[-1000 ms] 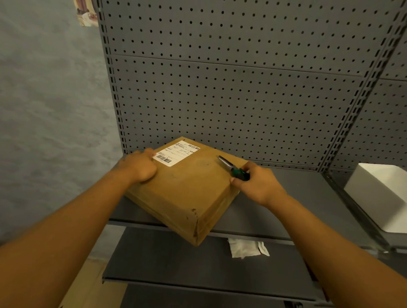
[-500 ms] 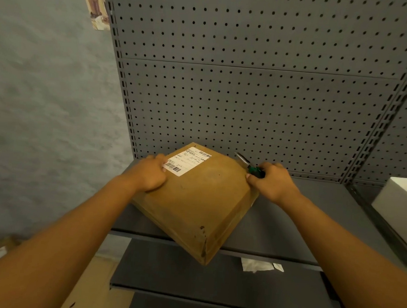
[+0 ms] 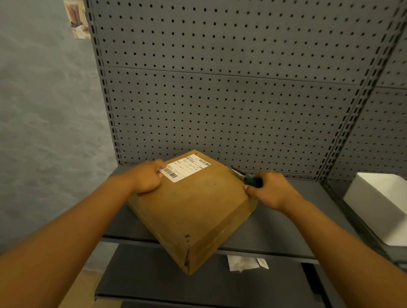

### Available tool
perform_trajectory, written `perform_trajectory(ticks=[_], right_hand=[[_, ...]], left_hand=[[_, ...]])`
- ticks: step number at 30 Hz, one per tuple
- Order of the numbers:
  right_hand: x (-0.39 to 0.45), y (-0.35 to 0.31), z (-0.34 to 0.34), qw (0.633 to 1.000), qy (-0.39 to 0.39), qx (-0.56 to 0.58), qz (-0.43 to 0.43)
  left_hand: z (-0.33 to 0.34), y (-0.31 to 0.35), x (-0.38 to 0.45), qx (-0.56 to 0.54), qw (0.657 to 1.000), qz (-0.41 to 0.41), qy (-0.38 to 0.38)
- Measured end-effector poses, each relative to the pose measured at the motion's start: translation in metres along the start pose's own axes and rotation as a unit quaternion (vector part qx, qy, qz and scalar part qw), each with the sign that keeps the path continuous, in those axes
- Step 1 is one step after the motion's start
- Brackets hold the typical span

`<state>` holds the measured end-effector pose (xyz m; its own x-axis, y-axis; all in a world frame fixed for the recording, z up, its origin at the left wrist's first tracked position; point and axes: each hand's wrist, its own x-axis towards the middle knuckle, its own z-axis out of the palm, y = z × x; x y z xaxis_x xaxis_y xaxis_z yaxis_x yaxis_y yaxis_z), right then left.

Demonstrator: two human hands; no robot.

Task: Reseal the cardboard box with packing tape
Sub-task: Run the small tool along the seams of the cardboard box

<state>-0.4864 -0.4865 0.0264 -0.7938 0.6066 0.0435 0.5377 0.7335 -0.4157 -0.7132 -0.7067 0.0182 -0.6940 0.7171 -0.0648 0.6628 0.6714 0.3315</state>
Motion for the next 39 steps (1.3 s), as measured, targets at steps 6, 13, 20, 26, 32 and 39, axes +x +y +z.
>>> perform_trajectory(ticks=[6, 13, 20, 26, 32, 39], right_hand=[[-0.012, 0.003, -0.005, 0.999, 0.03, -0.024, -0.036], [-0.019, 0.004, -0.008, 0.999, 0.004, -0.027, -0.038], [-0.024, 0.005, -0.004, 0.999, -0.023, -0.016, -0.036], [-0.031, 0.009, -0.001, 1.0, -0.013, 0.01, -0.021], [-0.036, 0.005, -0.002, 1.0, -0.004, -0.013, -0.027], [-0.033, -0.009, -0.01, 0.99, 0.023, -0.105, -0.091]], left_hand=[[0.006, 0.004, -0.005, 0.077, 0.996, -0.014, 0.034], [0.014, 0.01, -0.016, 0.123, 0.987, -0.037, 0.092], [0.003, 0.004, -0.012, 0.068, 0.997, -0.03, -0.005], [0.006, 0.003, -0.006, 0.078, 0.996, -0.03, -0.024], [0.01, 0.001, -0.002, 0.076, 0.997, -0.029, 0.003], [0.012, 0.005, -0.015, 0.089, 0.992, -0.019, 0.083]])
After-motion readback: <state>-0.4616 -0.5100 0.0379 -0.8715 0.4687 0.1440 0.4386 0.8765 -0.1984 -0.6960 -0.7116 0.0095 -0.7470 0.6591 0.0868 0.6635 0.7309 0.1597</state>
